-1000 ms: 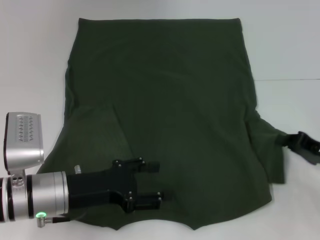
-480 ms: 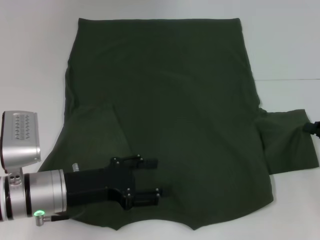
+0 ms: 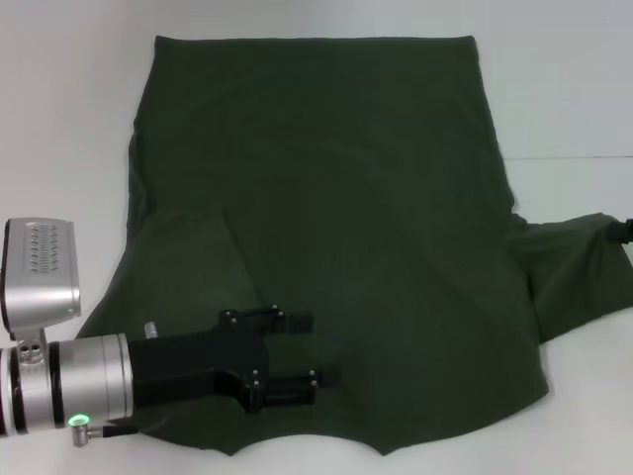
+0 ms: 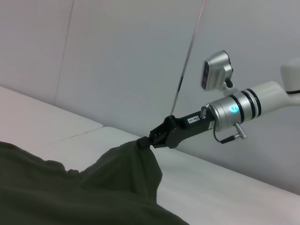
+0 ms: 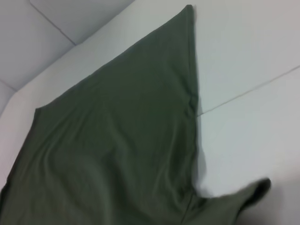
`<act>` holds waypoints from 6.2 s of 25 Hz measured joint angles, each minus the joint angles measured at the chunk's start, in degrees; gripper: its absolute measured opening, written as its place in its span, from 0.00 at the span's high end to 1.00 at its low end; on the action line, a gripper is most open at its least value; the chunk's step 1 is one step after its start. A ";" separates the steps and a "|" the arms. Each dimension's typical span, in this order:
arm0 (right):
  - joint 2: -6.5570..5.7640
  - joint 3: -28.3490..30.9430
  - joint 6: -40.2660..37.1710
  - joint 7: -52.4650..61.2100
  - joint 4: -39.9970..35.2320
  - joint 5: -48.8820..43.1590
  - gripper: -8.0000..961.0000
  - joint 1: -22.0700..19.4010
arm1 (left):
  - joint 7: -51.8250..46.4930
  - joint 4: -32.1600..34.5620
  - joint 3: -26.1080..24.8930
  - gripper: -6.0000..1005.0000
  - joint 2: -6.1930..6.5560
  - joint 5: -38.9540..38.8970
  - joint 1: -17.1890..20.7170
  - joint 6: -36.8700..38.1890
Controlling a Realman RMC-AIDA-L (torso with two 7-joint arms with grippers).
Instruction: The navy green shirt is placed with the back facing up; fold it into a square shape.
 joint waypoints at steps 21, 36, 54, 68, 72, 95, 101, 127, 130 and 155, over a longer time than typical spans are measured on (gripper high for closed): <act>-1.16 -3.13 -0.01 -0.43 -3.77 -0.67 0.98 1.51 | -1.46 -0.53 0.01 0.21 0.00 -0.11 -0.34 -0.45; -1.17 -3.98 0.27 -0.70 -5.21 -0.66 0.97 2.44 | -1.86 -0.71 0.01 0.21 0.00 -0.11 -0.36 -0.45; 9.80 -6.47 1.34 2.71 -3.87 0.42 0.97 12.22 | -2.03 -0.33 -0.37 0.21 0.09 -0.73 -0.54 -0.66; 9.72 -8.71 -1.36 -0.06 -2.38 5.95 0.54 11.61 | -2.02 -0.29 -1.72 0.21 0.09 -0.72 -0.02 -1.27; 9.36 -8.63 -2.72 -2.40 -2.40 6.34 0.41 10.29 | -2.16 -0.06 -1.79 0.21 0.17 -0.70 -0.01 -1.25; 11.00 -13.16 -23.54 -47.43 0.98 12.96 0.09 -0.45 | -13.36 7.96 -18.13 0.21 0.88 9.36 7.54 -0.73; 10.69 -14.97 -24.28 -46.41 0.73 12.91 0.09 0.21 | -14.13 9.30 -23.34 0.21 0.88 11.23 10.17 -3.24; 10.54 -14.67 -23.61 -44.92 0.55 13.91 0.10 1.86 | -18.00 10.37 -27.07 0.21 0.70 15.15 11.36 -9.96; 10.57 -14.67 -23.36 -44.86 0.55 13.93 0.10 1.86 | -18.01 10.37 -27.07 0.21 0.74 15.19 11.28 -10.83; 10.51 -14.59 -23.17 -44.92 0.03 14.80 0.10 1.94 | -17.63 10.64 -25.89 0.21 0.86 17.74 10.30 -5.94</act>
